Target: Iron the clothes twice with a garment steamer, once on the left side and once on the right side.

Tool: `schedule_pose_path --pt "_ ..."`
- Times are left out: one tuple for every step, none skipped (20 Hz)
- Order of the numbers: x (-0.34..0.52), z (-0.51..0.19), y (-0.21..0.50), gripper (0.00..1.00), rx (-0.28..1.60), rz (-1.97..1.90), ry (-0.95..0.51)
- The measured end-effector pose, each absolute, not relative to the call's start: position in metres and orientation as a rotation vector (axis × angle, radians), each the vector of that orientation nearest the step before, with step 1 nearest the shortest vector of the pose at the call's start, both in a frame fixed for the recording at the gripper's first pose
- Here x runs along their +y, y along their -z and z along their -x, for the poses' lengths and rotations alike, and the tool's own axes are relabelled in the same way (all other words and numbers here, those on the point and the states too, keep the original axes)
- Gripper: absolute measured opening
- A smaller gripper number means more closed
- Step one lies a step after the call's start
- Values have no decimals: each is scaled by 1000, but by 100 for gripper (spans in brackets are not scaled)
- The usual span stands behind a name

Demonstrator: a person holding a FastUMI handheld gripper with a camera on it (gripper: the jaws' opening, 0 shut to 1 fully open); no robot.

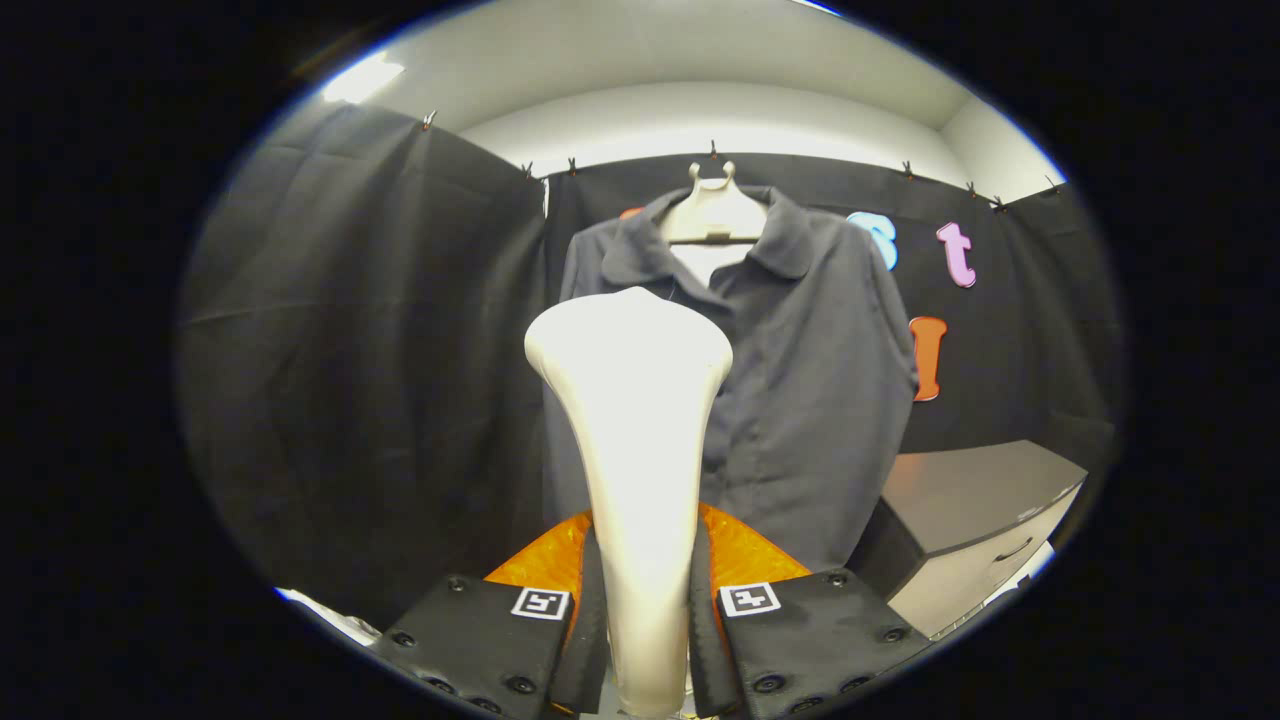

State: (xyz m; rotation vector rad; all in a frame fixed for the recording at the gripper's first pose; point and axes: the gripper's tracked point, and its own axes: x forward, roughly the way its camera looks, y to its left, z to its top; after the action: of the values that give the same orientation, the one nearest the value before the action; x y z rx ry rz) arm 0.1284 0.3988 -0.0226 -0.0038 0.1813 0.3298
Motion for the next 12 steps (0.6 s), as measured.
schedule_pose_path --pt "388 -127 10 41 157 2 -321" --pt "375 -123 -4 41 136 0 -313" --pt "365 -120 -15 41 119 -4 -307" --pt "355 -116 -32 41 103 -8 -302" --pt "344 -114 -43 41 93 -9 -296" --pt "329 -114 -51 41 82 -11 -285" --pt "314 -112 -58 41 75 -14 -268" --pt "299 -110 -61 41 69 -17 -249" --pt "285 -109 -66 41 62 -19 -228" --pt "271 -107 -67 41 57 -24 -207" --pt "258 -105 -67 41 56 -29 -187" --pt "246 -102 -64 41 61 -31 -169"
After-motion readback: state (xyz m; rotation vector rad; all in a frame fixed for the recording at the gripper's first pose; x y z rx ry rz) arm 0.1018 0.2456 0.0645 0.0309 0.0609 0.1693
